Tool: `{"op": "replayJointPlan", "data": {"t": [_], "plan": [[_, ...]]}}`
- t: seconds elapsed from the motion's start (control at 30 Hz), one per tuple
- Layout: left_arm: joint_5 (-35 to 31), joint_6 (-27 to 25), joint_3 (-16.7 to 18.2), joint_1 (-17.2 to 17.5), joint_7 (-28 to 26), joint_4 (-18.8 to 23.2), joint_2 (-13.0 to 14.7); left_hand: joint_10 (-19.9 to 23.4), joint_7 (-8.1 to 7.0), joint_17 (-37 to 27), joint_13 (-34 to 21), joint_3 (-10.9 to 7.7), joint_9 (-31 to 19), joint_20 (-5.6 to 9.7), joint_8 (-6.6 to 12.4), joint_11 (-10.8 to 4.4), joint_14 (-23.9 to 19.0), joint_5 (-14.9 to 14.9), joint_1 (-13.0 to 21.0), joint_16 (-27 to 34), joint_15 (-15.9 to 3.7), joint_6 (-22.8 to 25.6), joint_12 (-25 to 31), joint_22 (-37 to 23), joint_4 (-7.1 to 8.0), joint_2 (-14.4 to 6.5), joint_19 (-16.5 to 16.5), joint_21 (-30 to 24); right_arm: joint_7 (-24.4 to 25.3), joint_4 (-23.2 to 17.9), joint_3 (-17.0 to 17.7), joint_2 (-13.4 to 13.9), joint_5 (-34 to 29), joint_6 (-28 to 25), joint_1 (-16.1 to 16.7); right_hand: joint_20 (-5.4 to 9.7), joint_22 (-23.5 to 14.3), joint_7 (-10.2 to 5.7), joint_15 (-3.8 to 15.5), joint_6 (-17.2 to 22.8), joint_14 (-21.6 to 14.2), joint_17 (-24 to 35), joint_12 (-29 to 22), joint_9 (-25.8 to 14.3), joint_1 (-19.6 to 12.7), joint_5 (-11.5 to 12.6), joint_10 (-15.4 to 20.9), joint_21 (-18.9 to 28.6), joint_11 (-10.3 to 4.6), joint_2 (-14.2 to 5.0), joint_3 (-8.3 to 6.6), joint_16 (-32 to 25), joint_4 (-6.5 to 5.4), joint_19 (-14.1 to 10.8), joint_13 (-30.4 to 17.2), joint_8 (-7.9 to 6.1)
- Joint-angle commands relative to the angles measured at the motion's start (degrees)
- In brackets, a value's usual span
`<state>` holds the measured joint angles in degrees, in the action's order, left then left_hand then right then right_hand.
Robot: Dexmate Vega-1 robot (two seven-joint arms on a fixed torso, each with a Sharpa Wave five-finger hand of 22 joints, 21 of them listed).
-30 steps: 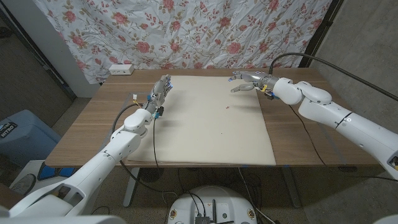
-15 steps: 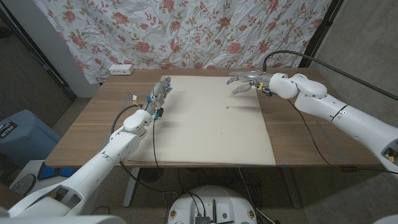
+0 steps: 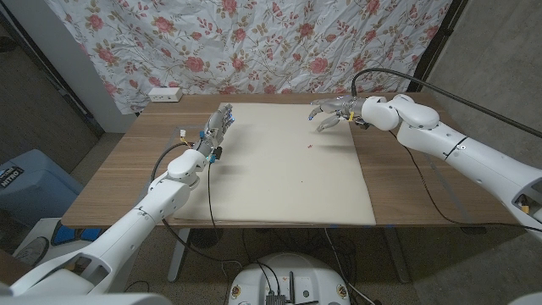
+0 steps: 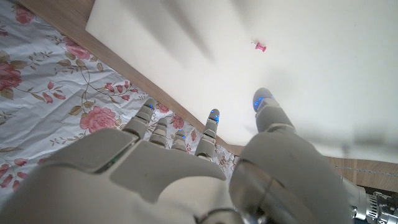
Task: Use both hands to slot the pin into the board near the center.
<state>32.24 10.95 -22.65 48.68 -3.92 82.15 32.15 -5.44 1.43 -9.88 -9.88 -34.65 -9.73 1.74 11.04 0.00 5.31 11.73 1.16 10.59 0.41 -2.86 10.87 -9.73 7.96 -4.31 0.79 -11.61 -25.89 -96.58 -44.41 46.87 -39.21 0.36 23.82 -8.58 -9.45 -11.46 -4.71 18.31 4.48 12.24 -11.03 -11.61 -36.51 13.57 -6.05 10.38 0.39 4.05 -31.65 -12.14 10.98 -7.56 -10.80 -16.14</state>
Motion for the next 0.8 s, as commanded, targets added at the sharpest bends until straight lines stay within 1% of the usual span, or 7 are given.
{"op": "replayJointPlan", "data": {"t": [0.03, 0.13, 0.23, 0.37, 0.57, 0.7, 0.8], "plan": [[0.11, -0.69, -0.38, -0.66, 0.66, -0.31, 0.07, 0.05, -0.08, -0.14, -0.14, -0.35, -0.20, 0.80, -0.09, -0.01, -0.27, 0.17, 0.24, -0.02, 0.06, 0.18, -0.10, -0.16, 0.02, -4.98, -0.43, 0.08, -3.79, 0.70, -1.94, -1.23, -3.74, -0.11, -1.93, -0.56, -0.15, -0.44, 0.23, 0.86, -0.04, 0.10, -0.27, -0.25, -1.39, -0.03, 0.45, 0.18, -0.21, 0.35, -0.41, -0.18, -0.05, -0.06, -0.30, -0.65], [0.20, -0.74, -0.45, -0.76, 0.80, -0.48, -0.02, 0.07, -0.08, -0.14, -0.14, -0.39, -0.20, 0.79, -0.10, 0.02, -0.37, 0.16, 0.24, 0.00, 0.09, 0.19, -0.11, -0.16, 0.03, -4.98, -0.46, 0.09, -4.26, 1.18, -2.58, -1.63, -4.65, 0.49, -2.45, -0.65, -0.18, -0.39, 0.25, 1.17, -0.10, 0.04, -0.60, -0.33, -2.35, -0.15, 1.50, -0.29, -0.50, 1.01, -0.36, -0.19, -0.15, 1.54, -0.29, -0.89], [0.23, -0.97, -0.50, -0.79, 0.82, -0.44, 0.02, 0.05, -0.11, -0.13, -0.15, -0.44, -0.21, 0.79, -0.12, 0.13, -0.48, 0.16, 0.24, 0.01, 0.20, 0.18, -0.13, -0.16, 0.03, -4.97, -0.48, 0.11, -4.28, 1.82, -2.92, -2.00, -4.98, 1.36, -2.85, 0.12, -0.21, -0.42, 0.22, 1.11, -0.25, -0.06, -0.96, -0.39, -2.89, -0.31, 2.75, -0.16, -0.59, 1.60, -0.19, -0.22, -0.27, 1.75, -0.29, -0.96], [0.27, -1.22, -0.52, -0.82, 0.80, -0.40, 0.09, 0.13, -0.14, -0.13, -0.15, -0.50, -0.21, 0.81, -0.14, 0.12, -0.75, 0.14, 0.24, 0.08, 0.11, 0.20, -0.12, -0.16, 0.03, -4.93, -0.54, 0.12, -4.43, 2.74, -3.46, -2.46, -5.51, 2.54, -3.50, 1.19, -0.24, -0.66, 0.20, 1.12, -0.89, -0.21, -1.56, -0.49, -3.73, -0.56, 5.16, 0.17, 0.53, 2.34, 0.13, -0.40, -0.51, 1.48, -0.30, -1.16], [0.34, -1.45, -0.62, -1.01, 0.95, -0.58, 0.05, 0.17, -0.16, -0.13, -0.15, -0.55, -0.21, 0.82, -0.16, 0.15, -0.87, 0.13, 0.23, 0.08, 0.20, 0.19, -0.12, -0.16, 0.02, -4.90, -0.62, 0.12, -5.55, 4.08, -4.33, -3.13, -6.20, 3.93, -4.57, 4.01, -0.26, -0.63, -0.65, 0.91, -1.48, -0.35, -1.66, -0.65, -4.61, -0.95, 7.12, 0.55, 3.14, 2.91, 0.66, -0.50, -0.90, 0.62, -0.29, -1.38], [0.29, -1.54, -0.75, -1.06, 0.85, -0.72, -0.10, 0.23, -0.13, -0.12, -0.15, -0.58, -0.21, 0.85, -0.17, 0.16, -0.91, 0.13, 0.23, 0.06, 0.22, 0.18, -0.11, -0.16, 0.02, -4.88, -0.64, 0.13, -5.53, 4.56, -4.70, -3.32, -6.82, 4.43, -4.75, 5.31, -0.27, -0.58, -0.80, 0.50, -2.03, -0.33, -1.56, -0.70, -4.79, -1.08, 7.51, 0.69, 3.60, 2.94, 0.88, -0.68, -1.06, 0.21, -0.28, -1.32], [0.28, -1.71, -0.85, -1.07, 0.84, -0.71, -0.11, 0.24, -0.14, -0.12, -0.15, -0.61, -0.21, 0.87, -0.17, 0.17, -0.97, 0.12, 0.22, 0.06, 0.25, 0.21, -0.12, -0.16, 0.02, -4.86, -0.70, 0.12, -5.33, 4.70, -4.94, -3.48, -7.51, 4.37, -4.67, 5.54, -0.27, -0.65, -0.76, 0.61, -2.26, -0.32, -1.57, -0.72, -4.84, -1.11, 7.73, 0.77, 3.59, 2.92, 0.95, -0.76, -1.11, -0.03, -0.28, -1.40]]}}
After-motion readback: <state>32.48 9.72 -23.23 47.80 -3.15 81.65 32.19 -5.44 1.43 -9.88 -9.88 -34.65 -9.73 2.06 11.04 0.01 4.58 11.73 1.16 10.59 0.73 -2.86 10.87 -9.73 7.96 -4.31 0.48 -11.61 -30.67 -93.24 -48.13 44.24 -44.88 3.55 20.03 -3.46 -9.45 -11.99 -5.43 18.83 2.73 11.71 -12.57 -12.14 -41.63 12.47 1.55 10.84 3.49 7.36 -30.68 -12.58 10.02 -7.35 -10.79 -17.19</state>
